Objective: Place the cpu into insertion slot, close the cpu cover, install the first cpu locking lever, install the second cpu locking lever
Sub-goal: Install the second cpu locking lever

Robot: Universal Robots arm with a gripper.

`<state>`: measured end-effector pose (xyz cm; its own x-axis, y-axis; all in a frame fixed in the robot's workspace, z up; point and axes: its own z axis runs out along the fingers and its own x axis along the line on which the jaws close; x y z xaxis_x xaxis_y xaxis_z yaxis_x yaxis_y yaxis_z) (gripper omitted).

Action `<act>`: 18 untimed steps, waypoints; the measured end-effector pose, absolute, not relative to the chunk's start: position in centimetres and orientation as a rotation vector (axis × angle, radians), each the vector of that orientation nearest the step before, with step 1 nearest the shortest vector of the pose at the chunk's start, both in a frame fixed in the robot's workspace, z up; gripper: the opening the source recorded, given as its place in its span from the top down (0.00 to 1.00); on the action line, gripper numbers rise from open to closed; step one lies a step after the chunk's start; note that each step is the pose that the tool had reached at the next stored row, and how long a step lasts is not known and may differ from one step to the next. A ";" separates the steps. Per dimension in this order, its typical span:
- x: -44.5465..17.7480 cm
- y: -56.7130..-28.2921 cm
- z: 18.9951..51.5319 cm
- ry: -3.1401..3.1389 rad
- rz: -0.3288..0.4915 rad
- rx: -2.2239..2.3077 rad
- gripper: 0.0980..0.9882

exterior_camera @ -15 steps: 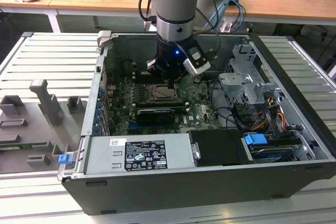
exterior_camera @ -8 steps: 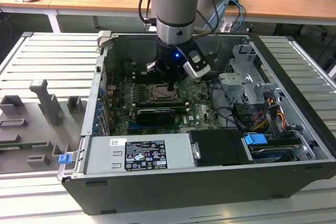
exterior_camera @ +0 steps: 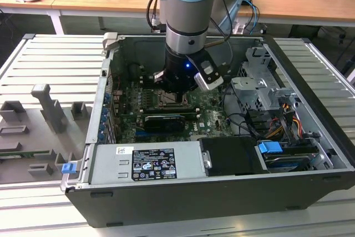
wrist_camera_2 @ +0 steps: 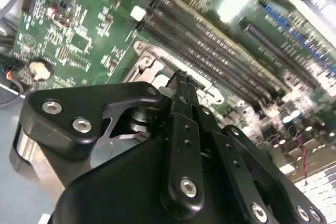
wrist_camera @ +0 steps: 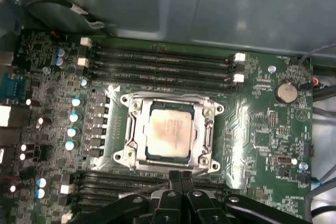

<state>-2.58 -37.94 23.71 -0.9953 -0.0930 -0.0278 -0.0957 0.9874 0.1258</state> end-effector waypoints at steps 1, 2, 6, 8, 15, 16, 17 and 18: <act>-2.6 -38.3 23.7 3.110 0.199 -0.148 0.99; -2.8 -38.4 23.7 3.110 0.199 -0.147 0.99; -4.6 -38.5 23.7 3.110 0.200 -0.148 0.99; -5.4 -38.5 23.3 3.109 0.202 -0.148 0.99; -5.9 -38.6 22.2 3.107 0.225 -0.150 0.99; -5.9 -38.6 22.2 3.106 0.230 -0.150 0.99; -5.9 -38.7 22.1 3.106 0.235 -0.149 0.99; -5.9 -38.7 22.1 3.106 0.234 -0.149 0.99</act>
<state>-5.93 -38.70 22.11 -0.9951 -0.0936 -0.0307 -0.0971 0.9841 0.1486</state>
